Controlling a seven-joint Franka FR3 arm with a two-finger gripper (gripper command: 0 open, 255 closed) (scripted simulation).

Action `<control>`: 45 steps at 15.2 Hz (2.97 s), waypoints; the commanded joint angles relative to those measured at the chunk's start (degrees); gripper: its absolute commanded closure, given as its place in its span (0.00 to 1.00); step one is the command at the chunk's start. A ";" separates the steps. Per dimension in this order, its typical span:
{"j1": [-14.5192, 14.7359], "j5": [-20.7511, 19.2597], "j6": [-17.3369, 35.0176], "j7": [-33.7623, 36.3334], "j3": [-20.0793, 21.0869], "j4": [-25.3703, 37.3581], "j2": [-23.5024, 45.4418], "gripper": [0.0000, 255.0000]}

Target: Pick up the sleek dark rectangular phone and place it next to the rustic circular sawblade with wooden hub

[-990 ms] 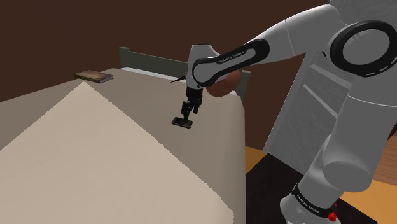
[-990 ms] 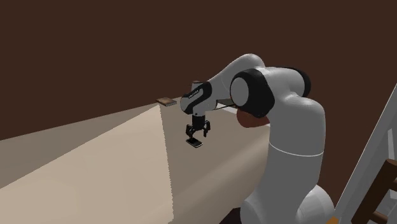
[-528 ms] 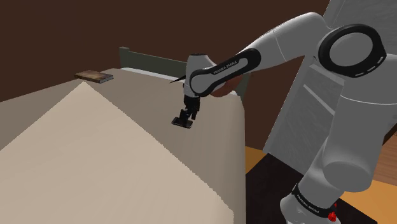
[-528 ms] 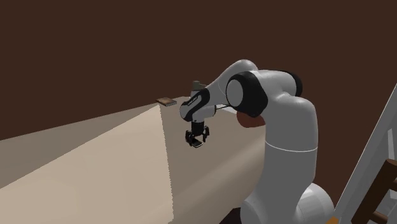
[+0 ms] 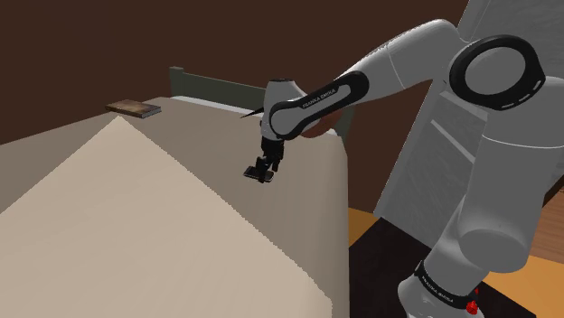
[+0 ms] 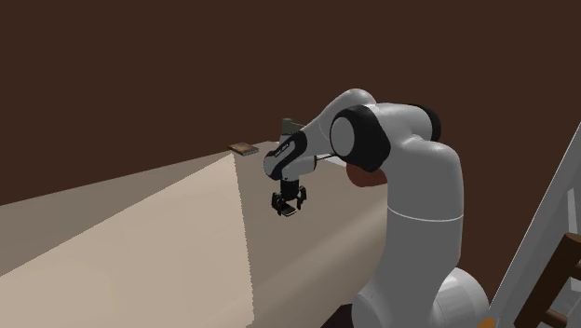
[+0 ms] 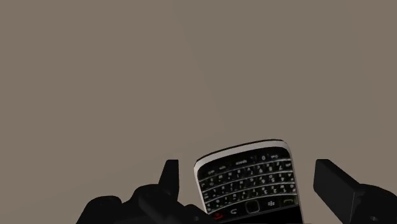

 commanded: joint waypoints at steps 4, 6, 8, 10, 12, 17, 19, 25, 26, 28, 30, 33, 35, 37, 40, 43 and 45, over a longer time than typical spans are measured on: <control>0.00 0.00 0.00 0.00 0.00 0.00 0.00 1.00; 0.00 0.00 0.00 0.00 0.00 0.00 0.00 1.00; 0.00 0.00 0.00 0.00 0.00 0.00 0.00 1.00; 0.00 0.00 0.01 0.00 0.00 0.00 0.01 1.00; -0.04 0.15 -1.36 -0.09 0.04 0.51 -0.86 1.00; -0.12 0.49 -4.82 -0.29 0.13 2.04 -2.81 1.00; -0.15 0.61 -6.22 -0.36 0.15 2.74 -3.52 1.00; -0.21 0.92 -10.48 -0.53 0.20 5.13 -5.40 1.00; -0.22 0.96 -11.20 -0.55 0.20 5.57 -5.68 1.00; -0.23 1.04 -12.63 -0.59 0.21 6.49 -6.20 1.00; -0.25 1.11 -14.08 -0.63 0.22 7.47 -6.67 1.00; -0.26 1.21 -16.26 -0.67 0.22 9.03 -7.30 1.00; -0.27 1.26 -17.73 -0.70 0.23 10.14 -7.66 1.00; -0.28 1.30 -19.20 -0.72 0.23 11.30 -7.97 1.00; -0.29 1.35 -21.43 -0.73 0.23 13.15 -8.35 1.00; -0.29 1.39 -23.67 -0.74 0.23 15.13 -8.62 1.00; -0.30 1.41 -25.19 -0.73 0.24 16.52 -8.74 1.00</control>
